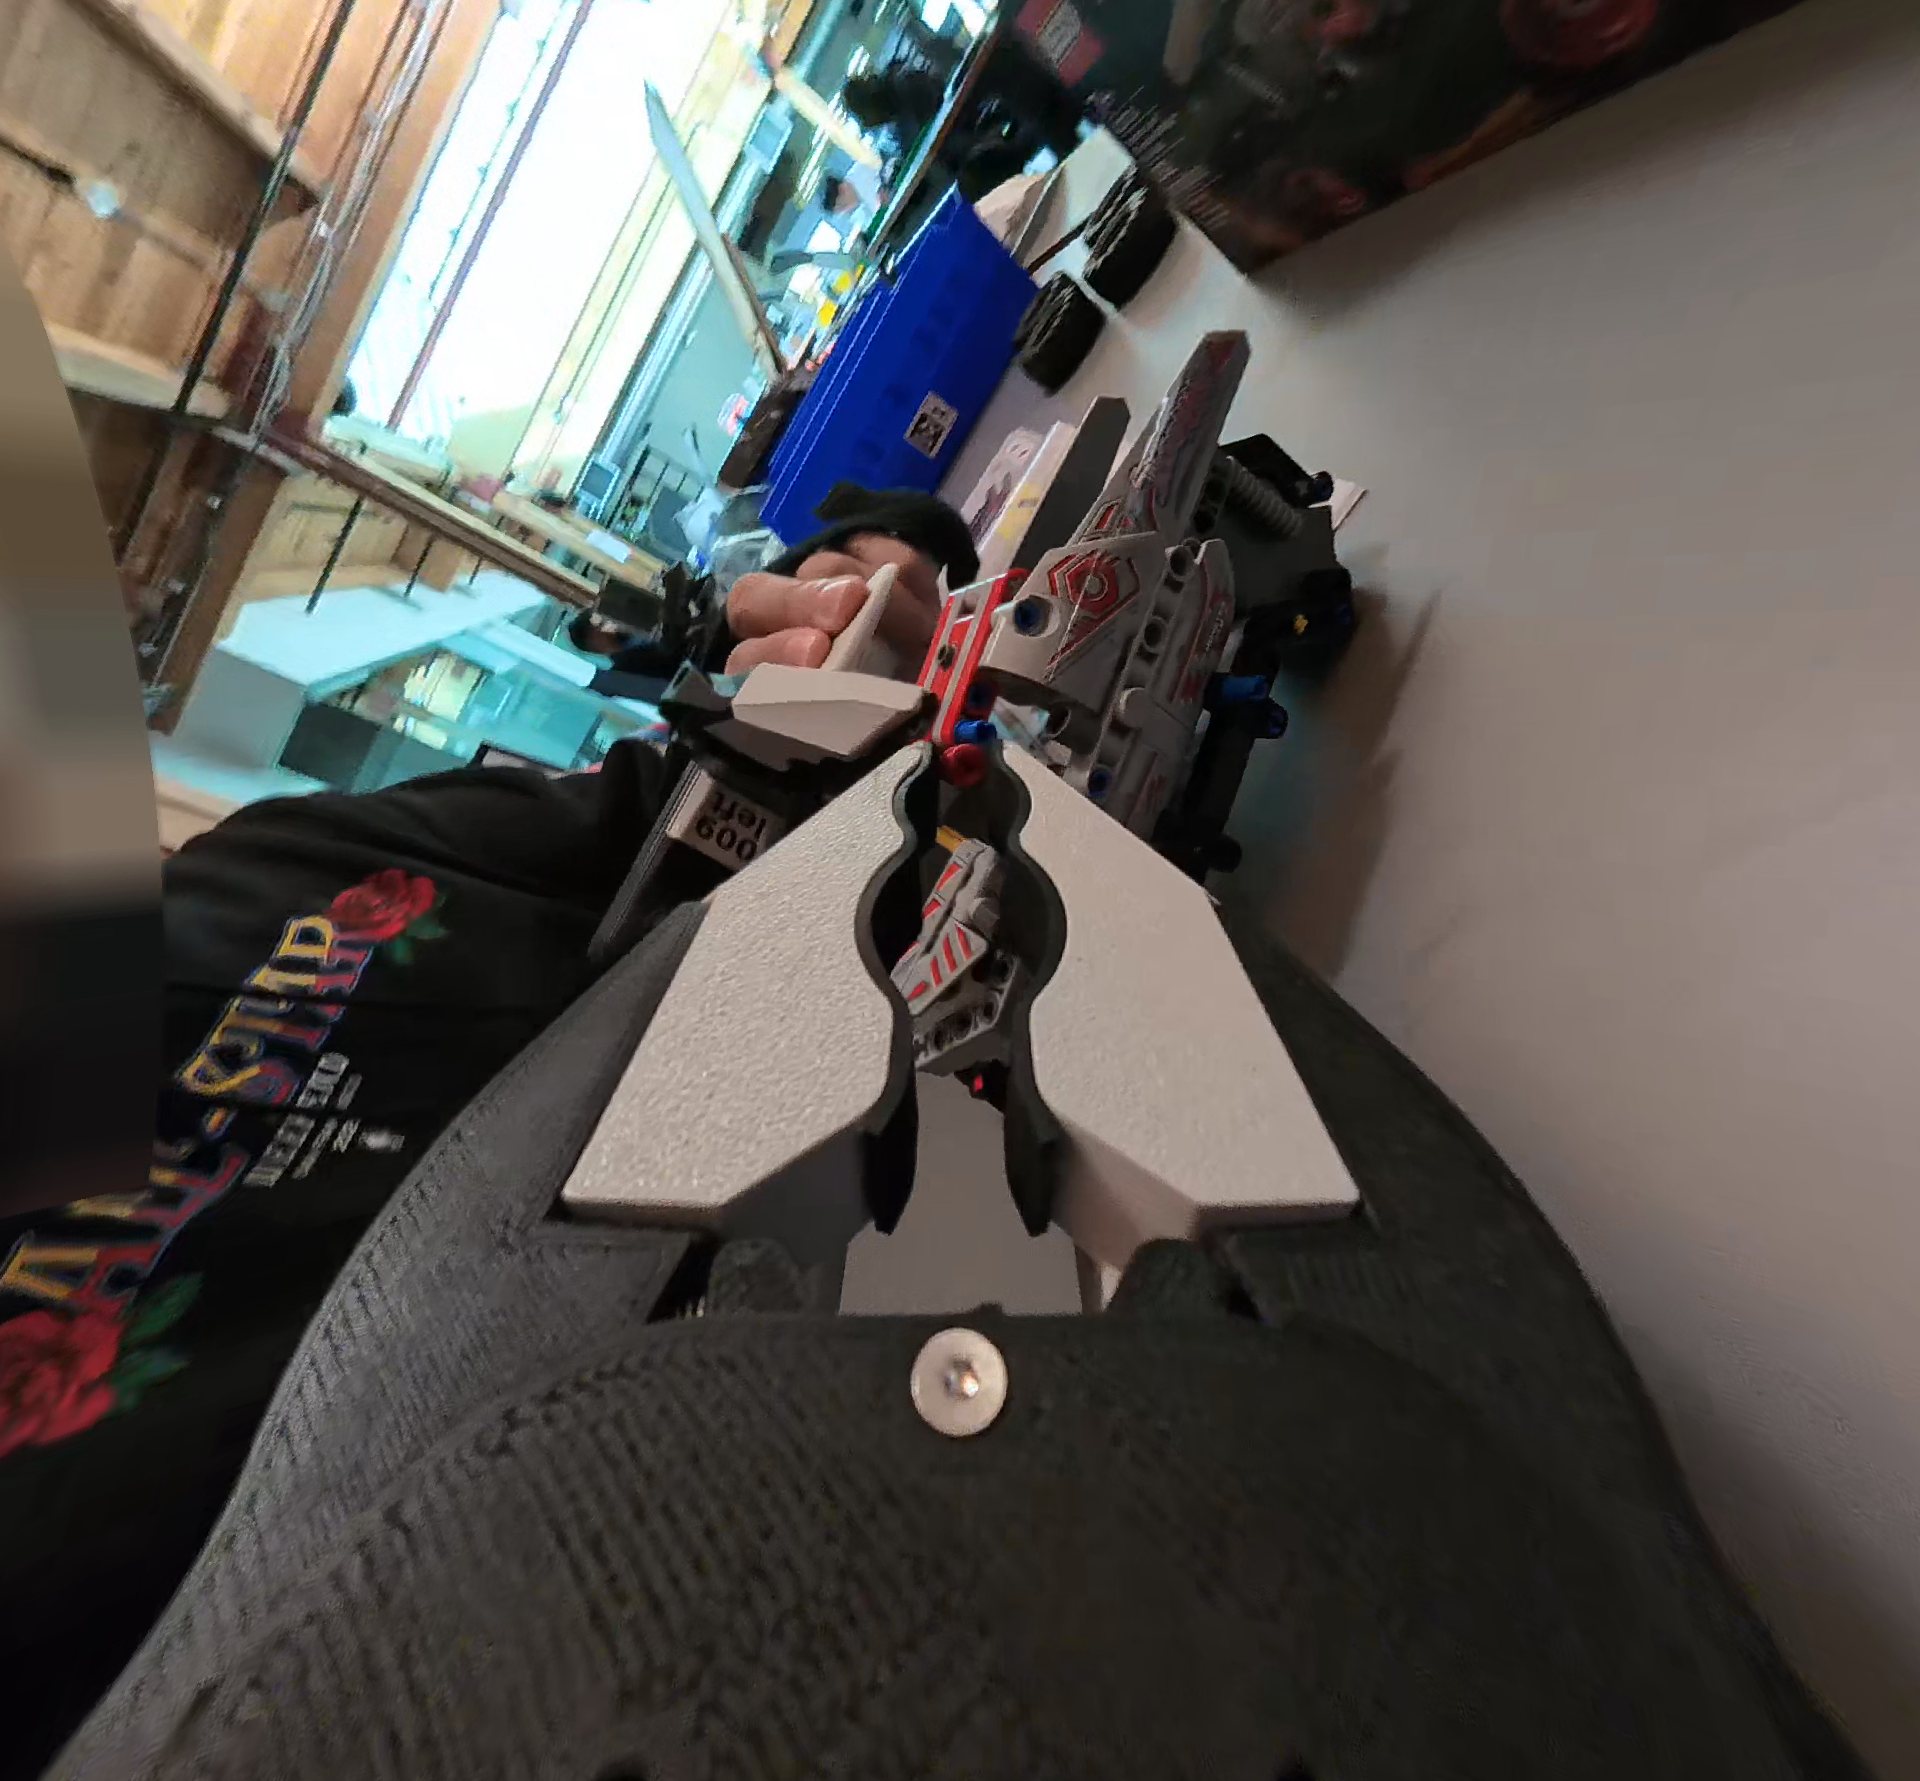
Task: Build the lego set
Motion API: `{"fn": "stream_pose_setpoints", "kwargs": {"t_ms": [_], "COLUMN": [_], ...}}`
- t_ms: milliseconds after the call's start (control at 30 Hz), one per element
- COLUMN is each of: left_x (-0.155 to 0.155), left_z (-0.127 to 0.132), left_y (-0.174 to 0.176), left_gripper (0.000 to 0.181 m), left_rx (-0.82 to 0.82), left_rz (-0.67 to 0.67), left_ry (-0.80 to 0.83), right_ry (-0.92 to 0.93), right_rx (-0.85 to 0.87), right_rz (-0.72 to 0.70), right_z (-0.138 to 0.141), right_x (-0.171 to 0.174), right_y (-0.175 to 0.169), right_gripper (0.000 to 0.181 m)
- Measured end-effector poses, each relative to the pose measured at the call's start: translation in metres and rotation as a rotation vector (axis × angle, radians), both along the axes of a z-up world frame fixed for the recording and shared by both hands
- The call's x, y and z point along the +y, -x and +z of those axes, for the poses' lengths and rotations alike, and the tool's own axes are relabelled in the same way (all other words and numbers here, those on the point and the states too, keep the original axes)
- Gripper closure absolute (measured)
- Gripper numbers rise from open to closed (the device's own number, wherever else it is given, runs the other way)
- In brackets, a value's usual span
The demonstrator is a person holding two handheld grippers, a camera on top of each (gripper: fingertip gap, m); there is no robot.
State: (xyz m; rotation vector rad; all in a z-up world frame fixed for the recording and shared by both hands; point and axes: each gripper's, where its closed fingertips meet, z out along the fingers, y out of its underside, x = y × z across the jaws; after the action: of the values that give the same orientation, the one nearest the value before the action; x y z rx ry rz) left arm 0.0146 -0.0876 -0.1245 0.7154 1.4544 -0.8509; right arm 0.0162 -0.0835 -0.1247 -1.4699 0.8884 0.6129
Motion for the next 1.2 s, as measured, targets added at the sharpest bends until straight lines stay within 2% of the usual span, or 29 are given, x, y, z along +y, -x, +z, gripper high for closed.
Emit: {"fn": "stream_pose_setpoints", "kwargs": {"t_ms": [100,233,367,467,533,633,700,800,967,1200], "left_x": [0.000,-0.001,-0.002,-0.002,-0.002,-0.002,-0.002,-0.002,0.000,0.002], "left_z": [0.000,0.000,0.001,0.001,0.001,0.001,0.002,0.002,0.001,0.007], "left_y": [0.000,-0.003,-0.004,-0.004,-0.004,-0.005,-0.005,-0.005,-0.006,-0.014], "left_gripper": [0.175,0.175,0.175,0.175,0.175,0.175,0.175,0.175,0.174,0.175], "left_rx": [0.001,-0.006,-0.005,0.001,0.005,0.006,0.010,0.019,0.124,0.181], "left_rz": [-0.005,0.008,0.008,0.004,0.002,0.004,0.003,-0.004,-0.044,-0.001], "left_ry": [0.002,0.003,0.006,0.011,0.014,0.016,0.018,0.019,0.043,0.077], "right_ry": [-0.053,-0.123,-0.138,-0.170,-0.190,-0.185,-0.180,-0.107,0.204,0.281], "right_rx": [0.063,0.145,0.060,0.007,-0.017,-0.044,-0.061,-0.118,-0.349,-0.327], "right_rz": [-0.047,-0.042,-0.051,-0.046,-0.059,-0.103,-0.137,-0.214,-0.338,-0.423], "right_z": [0.000,-0.003,0.000,0.001,0.002,0.001,0.002,0.003,-0.007,-0.027], "right_x": [0.000,0.001,0.002,0.004,0.003,-0.003,-0.009,-0.024,-0.048,-0.068], "right_y": [-0.001,-0.005,-0.006,-0.003,-0.002,-0.004,-0.006,-0.009,-0.002,0.000], "right_gripper": [0.174,0.174,0.174,0.169,0.159,0.169,0.166,0.162,0.158,0.153]}}
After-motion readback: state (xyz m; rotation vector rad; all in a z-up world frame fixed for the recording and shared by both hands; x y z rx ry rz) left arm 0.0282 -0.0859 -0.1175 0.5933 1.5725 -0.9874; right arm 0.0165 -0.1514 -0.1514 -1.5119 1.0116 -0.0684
